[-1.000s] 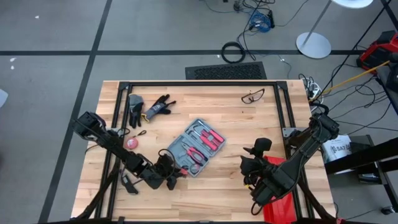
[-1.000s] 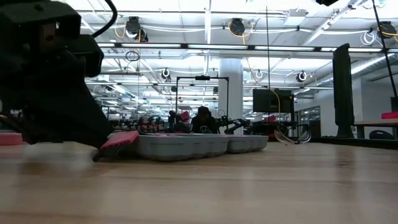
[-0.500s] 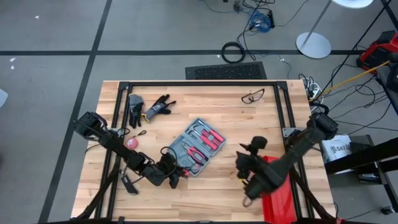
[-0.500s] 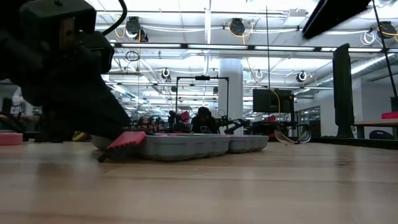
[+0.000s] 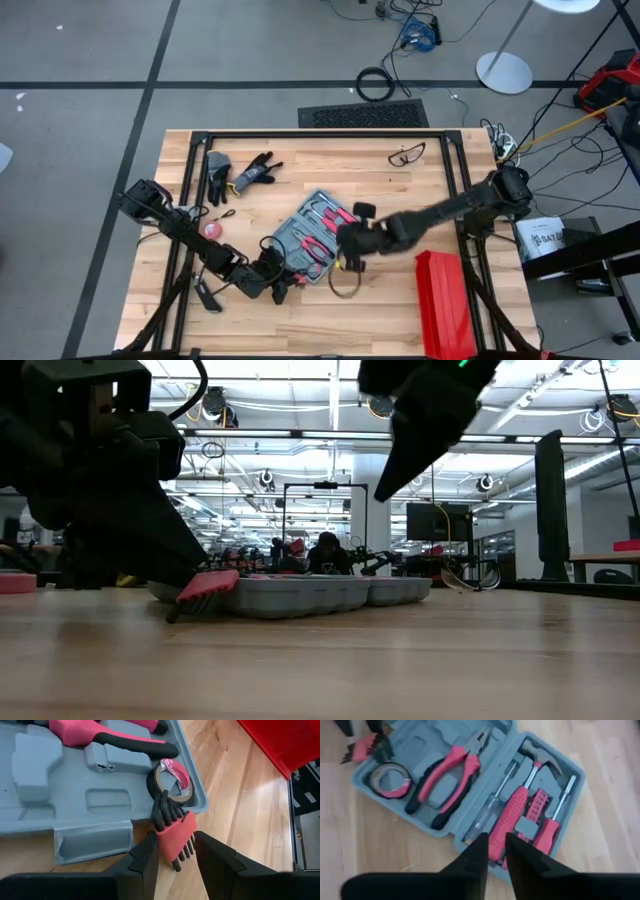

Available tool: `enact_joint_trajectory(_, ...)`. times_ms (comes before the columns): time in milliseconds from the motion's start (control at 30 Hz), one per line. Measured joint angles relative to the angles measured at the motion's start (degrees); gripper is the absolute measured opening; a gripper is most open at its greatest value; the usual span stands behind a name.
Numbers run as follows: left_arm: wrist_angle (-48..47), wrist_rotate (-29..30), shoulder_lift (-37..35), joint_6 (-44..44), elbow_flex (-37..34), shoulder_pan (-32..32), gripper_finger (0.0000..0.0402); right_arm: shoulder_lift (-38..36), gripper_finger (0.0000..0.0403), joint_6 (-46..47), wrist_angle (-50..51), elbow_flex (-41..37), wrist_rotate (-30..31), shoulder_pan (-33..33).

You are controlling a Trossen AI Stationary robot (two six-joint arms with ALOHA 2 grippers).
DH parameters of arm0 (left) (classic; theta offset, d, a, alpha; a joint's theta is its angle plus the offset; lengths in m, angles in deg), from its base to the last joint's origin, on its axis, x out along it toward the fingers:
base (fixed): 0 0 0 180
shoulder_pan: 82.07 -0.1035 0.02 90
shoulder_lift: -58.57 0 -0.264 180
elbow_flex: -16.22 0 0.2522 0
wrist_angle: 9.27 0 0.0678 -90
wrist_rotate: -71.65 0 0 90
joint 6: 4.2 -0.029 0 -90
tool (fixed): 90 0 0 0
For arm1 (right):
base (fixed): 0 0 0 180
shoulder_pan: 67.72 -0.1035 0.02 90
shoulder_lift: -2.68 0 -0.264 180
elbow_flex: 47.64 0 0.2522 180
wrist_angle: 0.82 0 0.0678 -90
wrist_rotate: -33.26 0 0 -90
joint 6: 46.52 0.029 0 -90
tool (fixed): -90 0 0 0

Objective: Prefit tool cases
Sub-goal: Put the red allen wrench into the gray prefit tools case

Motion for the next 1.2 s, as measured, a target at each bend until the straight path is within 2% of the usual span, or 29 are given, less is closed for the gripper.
enact_joint_trajectory(200, 0.0, -1.8, 0.0, 0.2, 0.0, 0.0, 0.013, 0.1, 0.004, -3.2, 3.9, -0.1, -7.5, 8.3)
enact_joint_trajectory(300, 0.2, -1.9, 0.0, 0.4, 0.0, 0.0, 0.013, 0.2, 0.005, -5.7, -0.6, -2.0, -17.3, 10.5)
enact_joint_trajectory(367, 0.1, -1.9, 0.0, 0.4, 0.0, 0.0, 0.013, 0.2, 0.0059, -7.6, -6.0, -4.6, -21.2, 10.7)
enact_joint_trajectory(633, 1.0, -2.0, 1.2, 0.5, 0.0, -1.1, 0.013, 0.3, 0.007, -9.5, -22.8, -15.0, -20.8, 10.4)
enact_joint_trajectory(733, 3.6, -3.2, 3.4, 0.4, 0.4, -1.9, 0.013, 0.8, 0.007, -8.5, -25.5, -17.3, -20.8, 10.8)
enact_joint_trajectory(967, 5.1, -3.8, 7.0, -1.4, 3.0, -3.3, 0.013, 4.3, 0.007, -7.4, -29.4, -17.6, -20.4, 10.8)
enact_joint_trajectory(1200, 8.0, -3.6, 7.3, -3.0, 3.4, -3.3, 0.013, 6.8, 0.007, -6.9, -32.2, -17.6, -20.8, 10.6)
